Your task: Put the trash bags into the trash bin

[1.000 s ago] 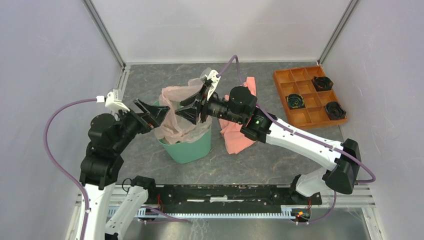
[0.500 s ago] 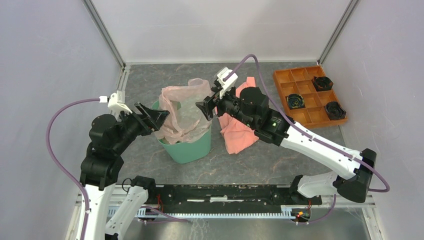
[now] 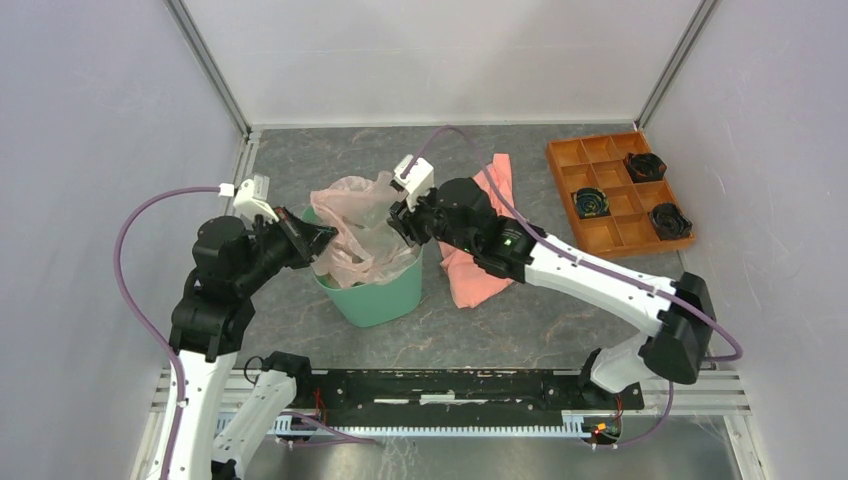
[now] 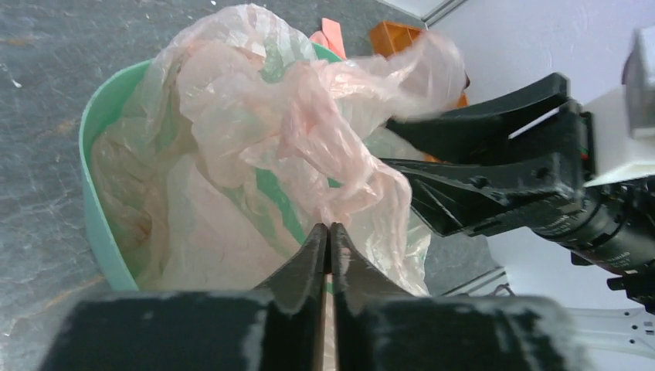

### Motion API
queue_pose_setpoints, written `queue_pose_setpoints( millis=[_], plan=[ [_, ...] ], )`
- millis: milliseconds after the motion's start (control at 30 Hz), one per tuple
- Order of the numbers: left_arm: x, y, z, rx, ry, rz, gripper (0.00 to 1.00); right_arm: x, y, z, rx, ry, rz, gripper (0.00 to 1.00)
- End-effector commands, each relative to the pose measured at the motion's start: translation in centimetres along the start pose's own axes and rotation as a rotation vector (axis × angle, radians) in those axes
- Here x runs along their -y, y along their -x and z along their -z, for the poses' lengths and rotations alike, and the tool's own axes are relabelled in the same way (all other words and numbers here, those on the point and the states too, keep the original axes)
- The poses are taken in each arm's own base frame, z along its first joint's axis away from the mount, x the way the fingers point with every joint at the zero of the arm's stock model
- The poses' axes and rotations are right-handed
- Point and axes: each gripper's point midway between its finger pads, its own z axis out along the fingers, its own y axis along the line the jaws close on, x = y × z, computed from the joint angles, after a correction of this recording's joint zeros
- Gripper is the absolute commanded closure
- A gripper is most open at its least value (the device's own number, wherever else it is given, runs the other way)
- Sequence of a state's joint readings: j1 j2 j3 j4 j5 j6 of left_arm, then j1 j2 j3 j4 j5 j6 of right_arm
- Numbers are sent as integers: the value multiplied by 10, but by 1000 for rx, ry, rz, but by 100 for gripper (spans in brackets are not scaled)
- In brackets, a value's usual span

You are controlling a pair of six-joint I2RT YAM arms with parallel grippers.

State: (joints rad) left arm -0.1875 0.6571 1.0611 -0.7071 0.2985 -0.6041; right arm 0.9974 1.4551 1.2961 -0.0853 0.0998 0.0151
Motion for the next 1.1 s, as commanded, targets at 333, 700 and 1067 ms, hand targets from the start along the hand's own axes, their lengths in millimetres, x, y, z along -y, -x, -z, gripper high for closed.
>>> queue_pose_setpoints(
  millis=[333,700,1067],
  plan=[
    [-8,23,34,191,69,-69,98,-49,-37,-51,-188,127,30,75],
    [-10,15,23,171,50,-25,98,-31,-15,-33,-218,28,2,57],
    [-13,15,28,198,61,-19,98,-21,59,7,58,19,-32,39]
  ],
)
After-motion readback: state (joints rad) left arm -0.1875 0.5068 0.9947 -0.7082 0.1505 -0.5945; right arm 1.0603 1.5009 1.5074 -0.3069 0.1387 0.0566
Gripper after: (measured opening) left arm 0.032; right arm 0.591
